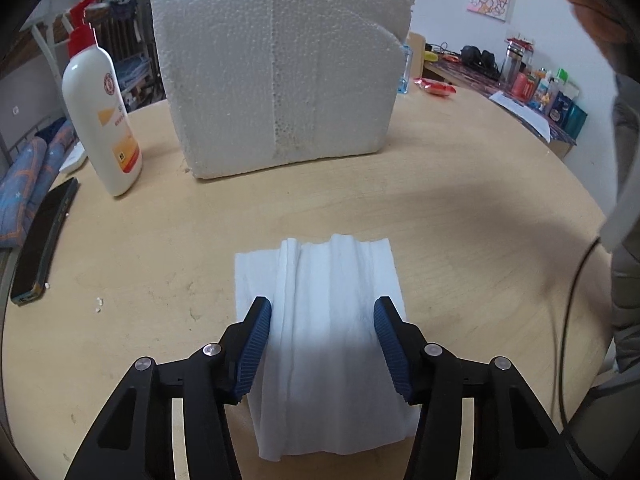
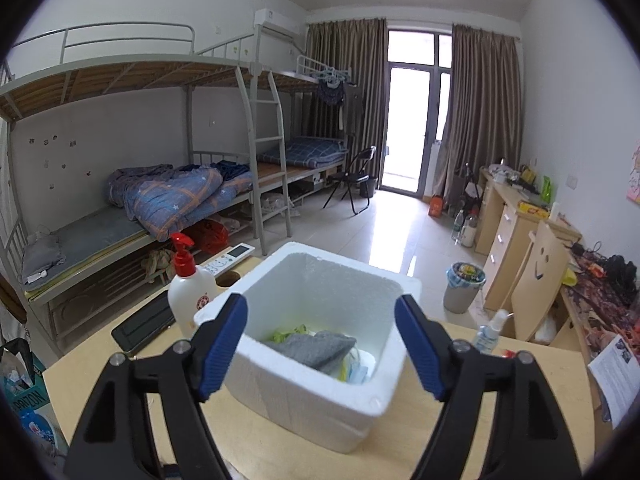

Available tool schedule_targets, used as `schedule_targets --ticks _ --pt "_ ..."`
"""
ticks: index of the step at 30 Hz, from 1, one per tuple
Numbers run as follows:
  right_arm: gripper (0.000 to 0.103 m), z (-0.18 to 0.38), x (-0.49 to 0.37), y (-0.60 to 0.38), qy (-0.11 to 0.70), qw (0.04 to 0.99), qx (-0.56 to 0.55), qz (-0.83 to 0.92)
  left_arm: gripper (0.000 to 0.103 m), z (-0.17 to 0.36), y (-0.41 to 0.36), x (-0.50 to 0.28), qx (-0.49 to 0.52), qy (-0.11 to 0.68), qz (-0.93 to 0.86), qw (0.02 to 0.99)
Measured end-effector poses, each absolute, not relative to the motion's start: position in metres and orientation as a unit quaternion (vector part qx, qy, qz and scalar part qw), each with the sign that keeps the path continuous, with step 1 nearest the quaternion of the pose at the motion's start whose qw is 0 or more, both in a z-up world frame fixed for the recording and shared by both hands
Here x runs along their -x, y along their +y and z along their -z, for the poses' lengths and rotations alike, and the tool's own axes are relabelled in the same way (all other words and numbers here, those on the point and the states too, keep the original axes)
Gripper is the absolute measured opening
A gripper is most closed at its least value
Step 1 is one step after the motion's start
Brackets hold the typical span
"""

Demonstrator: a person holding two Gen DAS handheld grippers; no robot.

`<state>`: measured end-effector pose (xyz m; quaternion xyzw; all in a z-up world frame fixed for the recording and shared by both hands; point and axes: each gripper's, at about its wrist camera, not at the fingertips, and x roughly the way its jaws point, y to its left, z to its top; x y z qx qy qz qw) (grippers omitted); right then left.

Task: Organize soft objects
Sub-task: 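Withdraw the right tool while the left tool lifts the white cloth, then carry the white cloth with the left tool over the foam box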

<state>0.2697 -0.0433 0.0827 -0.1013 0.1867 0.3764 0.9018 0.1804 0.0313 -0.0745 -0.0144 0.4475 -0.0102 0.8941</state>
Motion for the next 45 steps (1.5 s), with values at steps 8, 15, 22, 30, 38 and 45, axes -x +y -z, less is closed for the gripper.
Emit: schedule_targets --ticks 8,15,22,30,38,45 --pt "0.085 -0.095 -0.242 -0.069 0.16 0.912 0.094 -0.365 0.016 0.075 0.03 -0.176 0.002 0.434 0.002 0.901" --pt "0.089 -0.101 -0.224 -0.083 0.139 0.919 0.094 -0.356 0.007 0.069 0.03 -0.172 0.006 0.416 0.012 0.909" --pt "0.092 -0.094 -0.214 -0.092 0.134 0.923 0.095 -0.349 0.007 0.037 0.026 -0.169 -0.005 0.364 0.027 0.931" --pt "0.095 -0.077 -0.211 -0.094 0.152 0.922 0.083 -0.347 0.007 0.001 0.029 -0.17 -0.011 0.304 0.024 0.952" --pt "0.1 -0.06 -0.204 -0.092 0.167 0.918 0.079 -0.351 0.007 -0.023 0.036 -0.165 -0.016 0.257 0.012 0.966" --pt "0.102 -0.049 -0.197 -0.091 0.181 0.913 0.075 -0.359 0.007 -0.043 0.043 -0.166 -0.014 0.228 0.011 0.974"
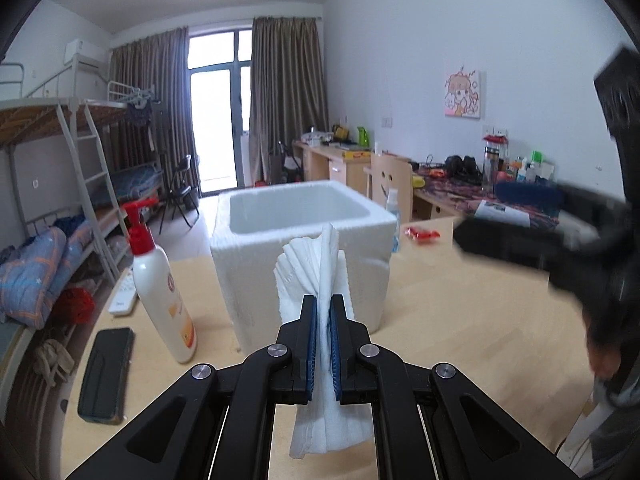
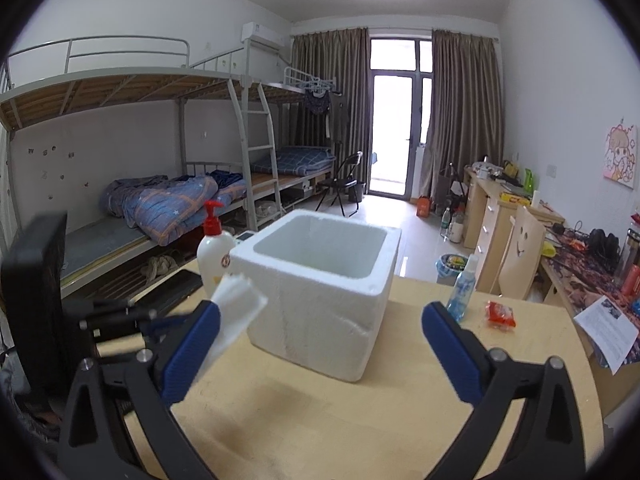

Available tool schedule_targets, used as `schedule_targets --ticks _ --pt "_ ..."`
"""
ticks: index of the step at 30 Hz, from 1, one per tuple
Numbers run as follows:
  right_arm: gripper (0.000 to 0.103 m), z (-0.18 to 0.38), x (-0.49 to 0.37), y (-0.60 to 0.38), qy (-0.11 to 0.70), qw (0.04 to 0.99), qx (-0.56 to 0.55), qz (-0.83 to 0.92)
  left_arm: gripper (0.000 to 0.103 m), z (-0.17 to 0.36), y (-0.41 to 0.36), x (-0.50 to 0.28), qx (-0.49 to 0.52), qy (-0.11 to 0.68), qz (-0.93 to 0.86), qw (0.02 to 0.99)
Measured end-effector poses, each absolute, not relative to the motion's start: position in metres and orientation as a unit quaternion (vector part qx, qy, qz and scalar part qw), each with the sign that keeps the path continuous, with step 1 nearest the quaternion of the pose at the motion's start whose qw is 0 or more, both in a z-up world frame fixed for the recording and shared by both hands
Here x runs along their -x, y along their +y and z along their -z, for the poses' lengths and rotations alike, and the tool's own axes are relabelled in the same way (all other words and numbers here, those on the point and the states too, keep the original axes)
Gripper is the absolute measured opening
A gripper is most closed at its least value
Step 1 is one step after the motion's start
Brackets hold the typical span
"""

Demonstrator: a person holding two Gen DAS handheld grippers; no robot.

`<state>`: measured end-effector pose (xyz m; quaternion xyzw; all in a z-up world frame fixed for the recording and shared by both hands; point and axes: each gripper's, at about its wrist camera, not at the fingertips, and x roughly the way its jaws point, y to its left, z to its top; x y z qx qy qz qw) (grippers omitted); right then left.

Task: Organize soft objects
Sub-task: 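Carry the white cloth with the left tool over the foam box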

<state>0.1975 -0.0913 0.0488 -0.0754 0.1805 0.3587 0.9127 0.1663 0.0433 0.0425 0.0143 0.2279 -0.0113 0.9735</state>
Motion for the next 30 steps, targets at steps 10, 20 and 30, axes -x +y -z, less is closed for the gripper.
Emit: schedule_targets --ticks 10,20,30 --pt "0.102 -0.042 -0.187 -0.088 0.182 0.913 0.071 -0.359 0.007 -0.068 0.048 -0.174 -0.015 0.19 0.013 0.982" --pt "0.102 -0.036 -0.17 -0.089 0.176 0.918 0.07 -0.349 0.007 -0.08 0.052 -0.188 -0.014 0.174 0.014 0.984" --pt "0.102 -0.034 -0.154 -0.107 0.169 0.926 0.053 -0.333 0.007 -0.09 0.053 -0.209 -0.015 0.163 0.015 0.986"
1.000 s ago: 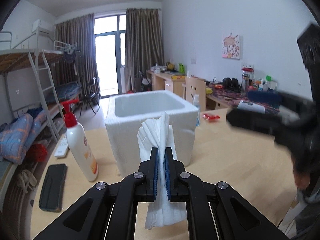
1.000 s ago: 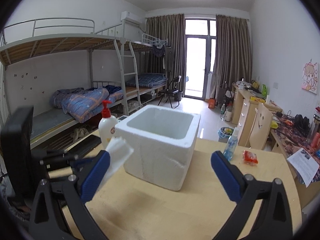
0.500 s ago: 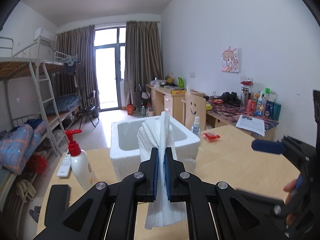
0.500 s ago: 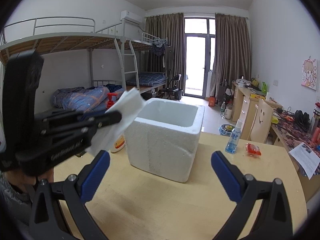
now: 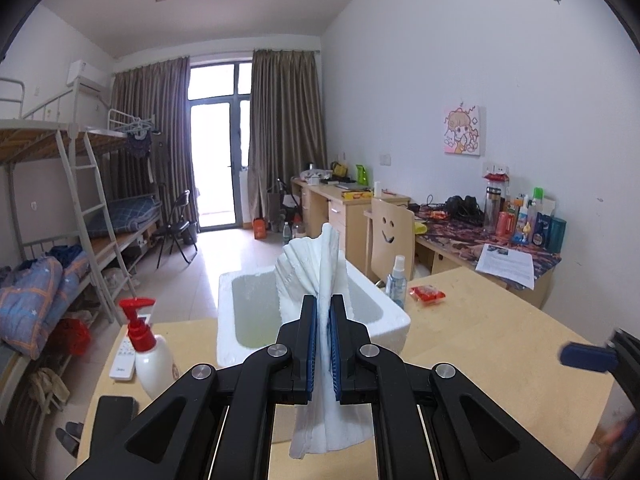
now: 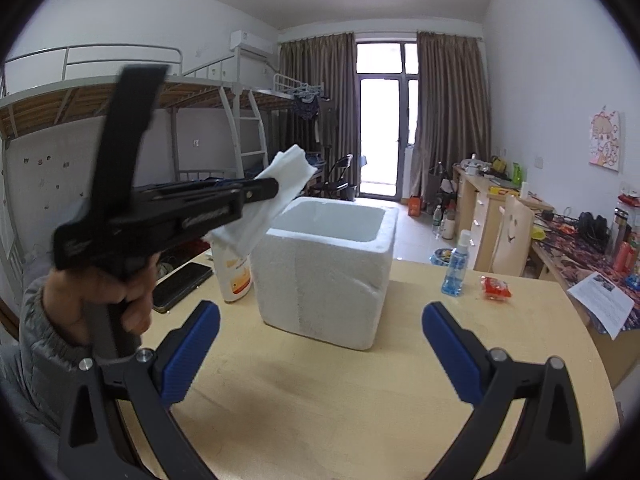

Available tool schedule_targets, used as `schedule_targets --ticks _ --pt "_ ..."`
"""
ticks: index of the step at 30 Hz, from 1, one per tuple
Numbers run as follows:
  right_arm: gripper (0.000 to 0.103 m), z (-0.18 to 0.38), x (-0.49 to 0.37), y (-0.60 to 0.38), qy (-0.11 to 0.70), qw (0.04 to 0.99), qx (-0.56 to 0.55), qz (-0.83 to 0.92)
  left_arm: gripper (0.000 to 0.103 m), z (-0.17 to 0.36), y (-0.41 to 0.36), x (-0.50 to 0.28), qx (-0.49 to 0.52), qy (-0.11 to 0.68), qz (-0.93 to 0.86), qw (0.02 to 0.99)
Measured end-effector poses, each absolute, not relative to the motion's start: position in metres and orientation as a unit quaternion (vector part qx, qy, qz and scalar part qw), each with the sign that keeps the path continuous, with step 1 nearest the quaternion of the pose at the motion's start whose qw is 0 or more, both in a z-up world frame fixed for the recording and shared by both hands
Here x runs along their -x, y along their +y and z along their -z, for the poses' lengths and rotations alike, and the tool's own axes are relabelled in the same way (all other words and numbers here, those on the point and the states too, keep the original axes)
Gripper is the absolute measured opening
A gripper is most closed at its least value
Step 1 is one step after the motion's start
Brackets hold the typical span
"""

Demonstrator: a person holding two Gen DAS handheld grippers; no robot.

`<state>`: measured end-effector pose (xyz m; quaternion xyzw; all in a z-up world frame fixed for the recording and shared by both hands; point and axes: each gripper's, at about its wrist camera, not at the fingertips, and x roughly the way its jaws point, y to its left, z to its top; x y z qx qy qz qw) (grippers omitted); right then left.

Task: Organize soft objects
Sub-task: 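Carry the white cloth with the left tool over the foam box, then open the left tool to drop the white cloth into the foam box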

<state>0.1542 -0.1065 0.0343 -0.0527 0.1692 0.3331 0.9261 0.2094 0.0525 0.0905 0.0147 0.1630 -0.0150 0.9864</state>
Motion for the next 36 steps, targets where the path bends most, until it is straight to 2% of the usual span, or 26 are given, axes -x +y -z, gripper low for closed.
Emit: schedule_targets --ticks 27,30,31,32,33,35,36 --pt "0.102 -0.027 -0.095 -0.165 0.144 0.955 0.022 -0.259 0.007 -0.078 0.067 -0.303 0.002 0.212 -0.021 0.977" --pt "0.102 -0.027 -0.088 -0.166 0.142 0.956 0.021 -0.255 0.012 -0.075 0.068 -0.308 0.002 0.219 -0.024 0.975" --pt "0.102 -0.027 -0.085 -0.167 0.141 0.957 0.02 -0.254 0.019 -0.074 0.068 -0.309 0.002 0.222 -0.027 0.975" --pt "0.102 -0.027 -0.086 -0.167 0.141 0.957 0.02 -0.254 0.032 -0.073 0.068 -0.309 0.0 0.223 -0.028 0.974" --pt "0.102 -0.027 -0.084 -0.167 0.14 0.957 0.02 -0.255 0.041 -0.073 0.068 -0.309 0.0 0.223 -0.028 0.974" --pt "0.102 -0.027 -0.081 -0.169 0.135 0.958 0.015 -0.251 0.075 -0.075 0.068 -0.306 0.001 0.215 -0.034 0.976" --pt "0.102 -0.027 -0.081 -0.17 0.133 0.958 0.013 -0.252 0.081 -0.076 0.068 -0.303 0.003 0.211 -0.035 0.977"
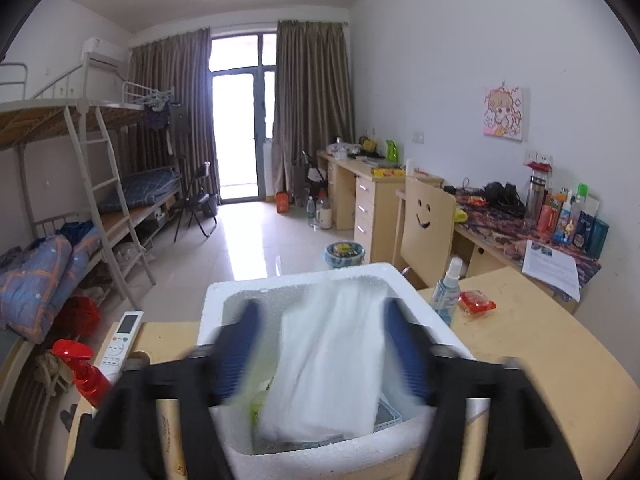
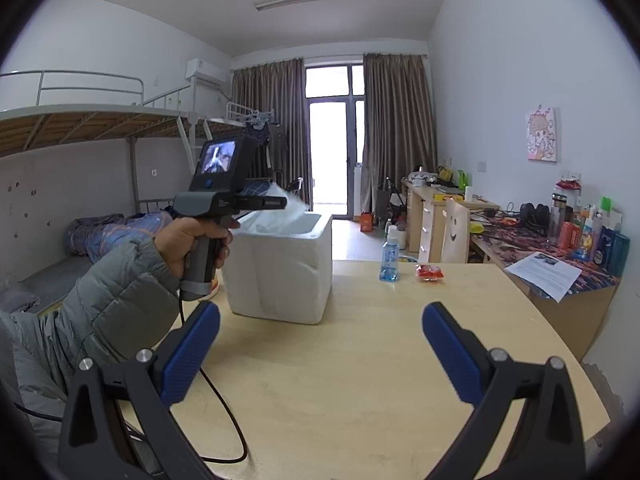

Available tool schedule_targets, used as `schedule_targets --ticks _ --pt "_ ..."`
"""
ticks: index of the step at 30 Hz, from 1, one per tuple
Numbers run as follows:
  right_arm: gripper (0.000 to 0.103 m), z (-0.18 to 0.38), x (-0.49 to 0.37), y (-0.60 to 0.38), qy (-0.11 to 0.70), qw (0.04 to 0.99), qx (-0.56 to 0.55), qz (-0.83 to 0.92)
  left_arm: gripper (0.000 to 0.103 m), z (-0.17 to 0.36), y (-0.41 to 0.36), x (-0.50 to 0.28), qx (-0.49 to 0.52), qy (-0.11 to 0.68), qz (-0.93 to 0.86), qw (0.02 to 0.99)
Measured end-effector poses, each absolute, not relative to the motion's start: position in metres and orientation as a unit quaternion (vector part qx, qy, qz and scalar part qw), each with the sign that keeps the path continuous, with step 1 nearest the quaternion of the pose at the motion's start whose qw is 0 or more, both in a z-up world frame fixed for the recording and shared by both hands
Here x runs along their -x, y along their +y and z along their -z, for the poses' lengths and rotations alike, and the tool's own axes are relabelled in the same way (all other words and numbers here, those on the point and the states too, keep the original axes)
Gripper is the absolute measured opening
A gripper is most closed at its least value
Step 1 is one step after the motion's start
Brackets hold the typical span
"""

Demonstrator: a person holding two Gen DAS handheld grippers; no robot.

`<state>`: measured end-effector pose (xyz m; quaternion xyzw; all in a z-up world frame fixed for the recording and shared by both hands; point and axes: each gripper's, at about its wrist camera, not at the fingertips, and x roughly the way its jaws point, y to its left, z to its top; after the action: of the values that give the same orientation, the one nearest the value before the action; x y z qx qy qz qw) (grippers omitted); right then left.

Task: Organize soft objects

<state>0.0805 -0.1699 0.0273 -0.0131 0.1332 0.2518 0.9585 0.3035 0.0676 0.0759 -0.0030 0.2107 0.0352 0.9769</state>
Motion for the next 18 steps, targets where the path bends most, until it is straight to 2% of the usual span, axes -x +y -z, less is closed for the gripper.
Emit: schedule_targets --ticks 1,4,7,18 --pt "0.102 -0.028 -0.08 -0.171 0.132 0.958 0.011 -0.253 0.089 -0.078 0.069 -0.299 0.007 0.205 -0.041 0.978" --pt "0.102 -0.029 -0.075 -0.174 0.128 0.959 0.008 -0.251 0.09 -0.085 0.067 -0.289 0.013 0.192 -0.041 0.98" --pt "0.102 -0.029 -0.074 -0.176 0.129 0.959 0.008 -0.253 0.102 -0.09 0.061 -0.276 0.006 0.175 -0.04 0.984" --pt "0.102 -0.027 -0.052 -0.182 0.115 0.957 0.013 -0.265 0.102 -0.1 0.055 -0.235 0.011 0.161 -0.05 0.986"
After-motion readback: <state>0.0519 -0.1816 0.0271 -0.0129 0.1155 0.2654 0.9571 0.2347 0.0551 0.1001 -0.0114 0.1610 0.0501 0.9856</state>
